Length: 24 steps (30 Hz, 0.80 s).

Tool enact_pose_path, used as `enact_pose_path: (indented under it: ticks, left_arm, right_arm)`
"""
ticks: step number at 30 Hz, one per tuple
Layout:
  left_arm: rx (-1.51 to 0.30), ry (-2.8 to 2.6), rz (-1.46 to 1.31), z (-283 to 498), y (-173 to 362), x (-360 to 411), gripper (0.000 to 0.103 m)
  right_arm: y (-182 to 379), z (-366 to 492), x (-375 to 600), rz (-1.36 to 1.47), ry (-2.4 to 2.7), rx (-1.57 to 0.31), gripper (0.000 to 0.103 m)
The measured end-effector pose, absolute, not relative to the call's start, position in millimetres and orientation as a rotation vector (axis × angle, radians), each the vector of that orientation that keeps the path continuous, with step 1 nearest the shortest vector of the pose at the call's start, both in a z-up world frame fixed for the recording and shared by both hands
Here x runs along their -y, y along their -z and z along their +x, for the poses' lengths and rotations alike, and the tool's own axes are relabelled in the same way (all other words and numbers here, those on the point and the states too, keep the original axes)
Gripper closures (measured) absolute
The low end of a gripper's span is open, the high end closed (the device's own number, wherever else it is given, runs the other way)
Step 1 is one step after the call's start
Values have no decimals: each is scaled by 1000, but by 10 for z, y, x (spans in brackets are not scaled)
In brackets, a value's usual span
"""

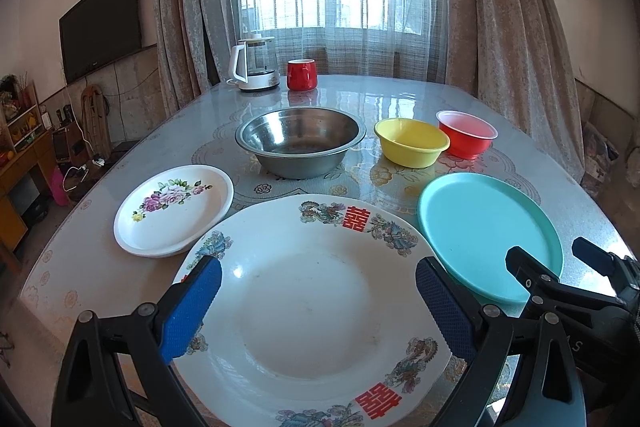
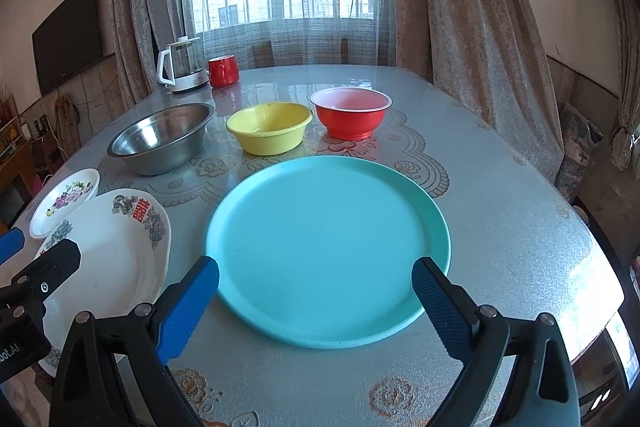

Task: Organize plates and bowls

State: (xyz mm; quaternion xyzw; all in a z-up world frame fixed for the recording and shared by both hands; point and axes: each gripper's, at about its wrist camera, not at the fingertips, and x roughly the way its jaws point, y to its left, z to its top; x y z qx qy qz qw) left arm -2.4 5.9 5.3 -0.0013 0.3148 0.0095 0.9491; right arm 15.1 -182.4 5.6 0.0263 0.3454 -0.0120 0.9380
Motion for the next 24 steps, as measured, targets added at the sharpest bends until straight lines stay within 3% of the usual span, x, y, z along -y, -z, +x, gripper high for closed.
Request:
enact_pose_path:
  ticks: [24]
  left_arm:
    - [-636,-24,4,-33,-88,-66,5]
  right_arm:
    - [-77,134,1826,58,13,-695,4]
